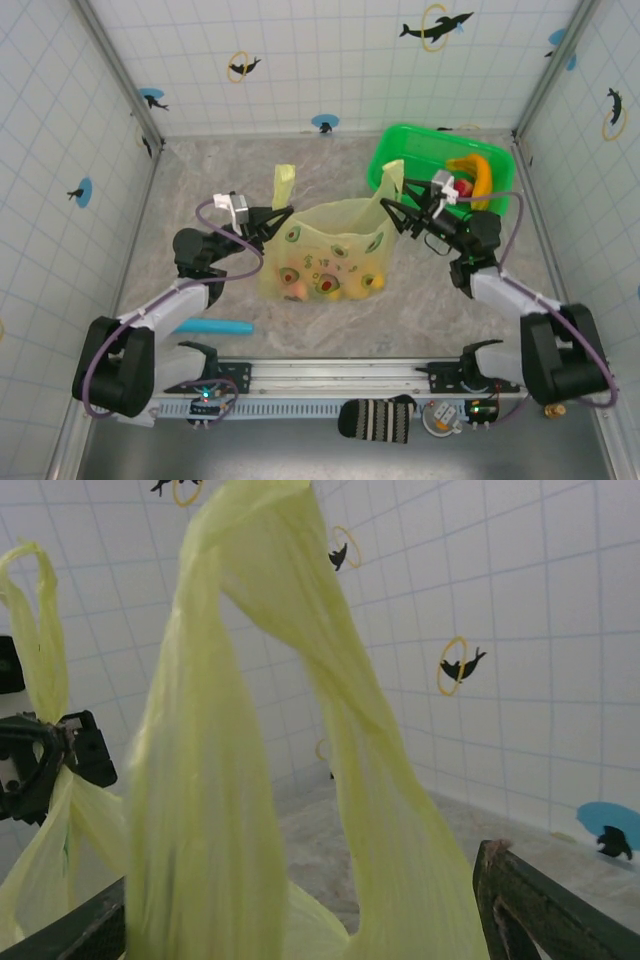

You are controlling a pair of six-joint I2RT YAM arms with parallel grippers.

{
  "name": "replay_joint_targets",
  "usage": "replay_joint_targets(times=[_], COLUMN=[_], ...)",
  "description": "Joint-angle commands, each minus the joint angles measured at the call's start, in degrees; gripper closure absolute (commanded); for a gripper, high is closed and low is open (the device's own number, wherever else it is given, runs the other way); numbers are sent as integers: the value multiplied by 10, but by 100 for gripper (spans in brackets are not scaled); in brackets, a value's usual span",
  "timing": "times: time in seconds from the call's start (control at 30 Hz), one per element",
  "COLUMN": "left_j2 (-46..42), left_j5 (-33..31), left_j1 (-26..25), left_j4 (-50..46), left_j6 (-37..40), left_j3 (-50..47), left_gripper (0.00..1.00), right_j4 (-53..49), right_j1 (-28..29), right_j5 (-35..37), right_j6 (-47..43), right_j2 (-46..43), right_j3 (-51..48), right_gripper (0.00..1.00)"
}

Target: Place the fake fruits into the plastic bag and tie a complex knot

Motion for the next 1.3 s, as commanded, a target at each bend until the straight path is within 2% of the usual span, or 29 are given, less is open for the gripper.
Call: replay_joint_targets(times=[0.0,0.2,0.27,0.4,0.43,0.47,0.5,0.57,0.6,0.7,0.77,0.83,0.9,0.97,1.03,1.17,1.27], left_j2=[6,19,23,37,41,44,45,48,48,41,35,29,29,34,42,67,81], left_j5=[19,23,23,23,23,23,23,22,21,8,5,-3,-4,-4,0,10,17], left_j1=[3,3,3,3,3,3,3,3,3,3,3,2,1,-5,-14,-38,-48], left_j4=[55,70,74,94,97,100,101,101,96,50,-15,-91,-147,-221,-291,-406,-454], left_j6=[-22,-36,-41,-60,-63,-68,-70,-76,-75,-64,-53,-41,-34,-28,-9,29,46], left_j3=[-1,3,5,9,10,11,12,12,14,23,42,66,87,118,148,198,218], left_gripper=[100,100,100,100,100,100,100,100,100,100,100,100,100,100,100,100,100], right_j4=[96,105,111,105,106,107,109,102,90,-18,-163,-307,-407,-442,-443,-459,-488], right_j1=[-1,14,27,35,35,35,35,36,38,51,78,119,164,201,227,263,285], right_j5=[-68,-111,-136,-136,-133,-131,-131,-128,-125,-100,-65,25,121,223,278,353,393], right_j6=[58,87,96,96,96,97,98,99,93,15,-104,-231,-333,-389,-407,-419,-448], right_j2=[63,162,184,194,195,194,193,185,178,136,98,62,40,24,13,9,17], right_j3=[76,156,166,143,137,132,130,132,134,147,168,191,210,212,204,208,225], right_gripper=[25,27,31,39,45,54,65,93,100,100,100,100,100,100,100,100,100])
